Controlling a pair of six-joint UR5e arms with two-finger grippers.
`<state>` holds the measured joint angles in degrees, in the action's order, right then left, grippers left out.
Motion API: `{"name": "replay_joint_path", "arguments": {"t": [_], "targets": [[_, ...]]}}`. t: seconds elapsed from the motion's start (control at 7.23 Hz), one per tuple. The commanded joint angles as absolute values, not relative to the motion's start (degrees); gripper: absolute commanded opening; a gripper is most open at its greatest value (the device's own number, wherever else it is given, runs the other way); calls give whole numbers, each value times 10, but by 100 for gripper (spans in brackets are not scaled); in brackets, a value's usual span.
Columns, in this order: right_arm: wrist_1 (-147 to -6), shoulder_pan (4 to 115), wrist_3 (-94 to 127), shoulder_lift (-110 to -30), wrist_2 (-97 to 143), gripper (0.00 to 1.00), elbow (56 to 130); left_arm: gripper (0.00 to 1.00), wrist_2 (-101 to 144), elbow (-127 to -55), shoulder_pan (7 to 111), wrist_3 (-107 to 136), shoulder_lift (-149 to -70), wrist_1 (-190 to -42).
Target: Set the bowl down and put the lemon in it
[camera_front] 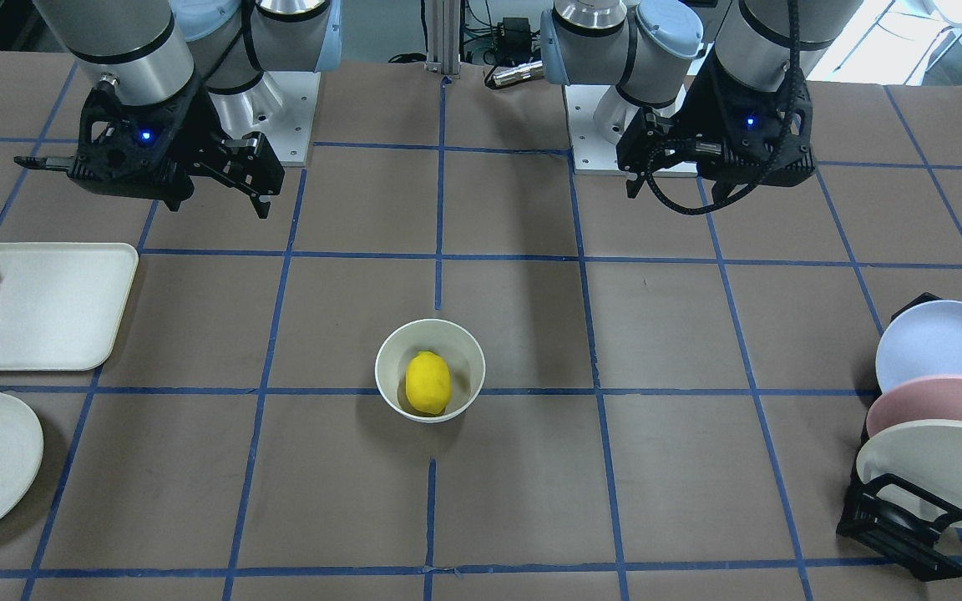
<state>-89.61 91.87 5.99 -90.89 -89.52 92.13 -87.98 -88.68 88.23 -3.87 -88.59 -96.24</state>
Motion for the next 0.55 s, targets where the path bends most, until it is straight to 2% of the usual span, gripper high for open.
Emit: {"name": "replay_joint_path", "arguments": {"t": [0.0,0.41], "targets": [[-892,888,54,-923,-900,100,921,100,-880,-887,882,-39,-886,-962],[-891,876,58,-929,-899,100,927,100,-880,-887,882,-39,-886,-962]]}}
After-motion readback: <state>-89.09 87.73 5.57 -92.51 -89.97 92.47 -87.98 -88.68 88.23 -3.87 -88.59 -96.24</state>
